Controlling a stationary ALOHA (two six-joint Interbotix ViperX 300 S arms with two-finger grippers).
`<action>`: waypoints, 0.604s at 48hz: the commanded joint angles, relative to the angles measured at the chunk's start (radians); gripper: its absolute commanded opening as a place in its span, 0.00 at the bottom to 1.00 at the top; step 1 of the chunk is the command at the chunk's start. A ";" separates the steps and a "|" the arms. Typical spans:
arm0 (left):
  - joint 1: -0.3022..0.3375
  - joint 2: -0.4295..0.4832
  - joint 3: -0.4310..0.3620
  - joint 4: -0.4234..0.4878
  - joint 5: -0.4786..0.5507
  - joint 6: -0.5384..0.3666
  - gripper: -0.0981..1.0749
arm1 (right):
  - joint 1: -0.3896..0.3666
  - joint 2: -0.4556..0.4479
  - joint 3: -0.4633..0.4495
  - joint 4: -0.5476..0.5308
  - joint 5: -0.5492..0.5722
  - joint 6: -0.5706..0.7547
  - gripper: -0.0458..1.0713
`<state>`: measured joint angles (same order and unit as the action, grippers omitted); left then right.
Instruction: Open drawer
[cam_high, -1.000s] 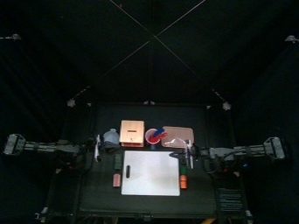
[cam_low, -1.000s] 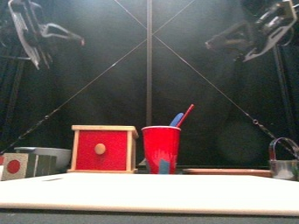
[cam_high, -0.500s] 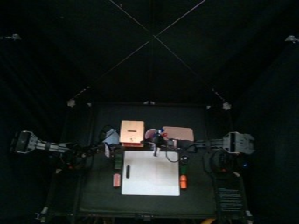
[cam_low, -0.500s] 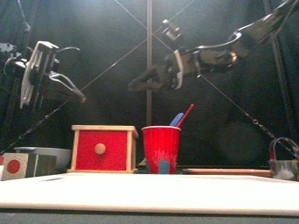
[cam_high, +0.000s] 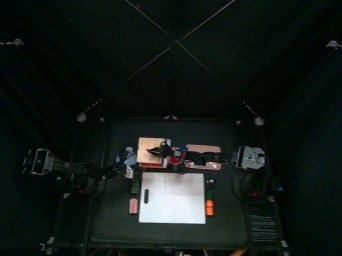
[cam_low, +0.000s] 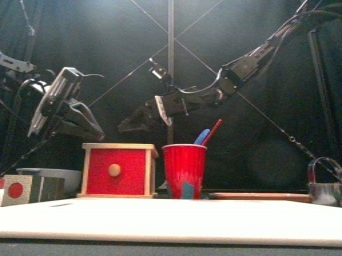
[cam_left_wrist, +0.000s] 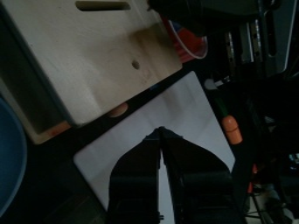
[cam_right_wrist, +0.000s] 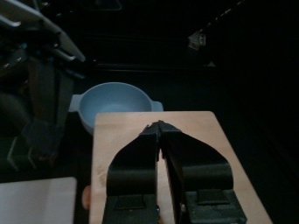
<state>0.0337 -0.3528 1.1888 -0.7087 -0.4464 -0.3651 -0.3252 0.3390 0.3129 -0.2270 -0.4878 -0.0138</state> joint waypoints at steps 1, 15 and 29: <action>0.011 0.037 -0.038 -0.002 -0.012 0.000 0.52 | -0.021 -0.003 -0.055 -0.012 0.014 0.002 0.09; 0.034 0.129 -0.087 -0.057 -0.017 -0.002 0.76 | -0.026 0.063 -0.110 -0.043 0.095 0.003 0.09; 0.040 0.181 -0.115 -0.132 -0.014 -0.008 0.86 | -0.021 0.069 -0.104 -0.051 0.106 0.003 0.09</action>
<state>0.0675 -0.1795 1.1014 -0.8283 -0.4556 -0.3712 -0.3467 0.4310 0.2240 -0.2777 -0.3804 -0.0123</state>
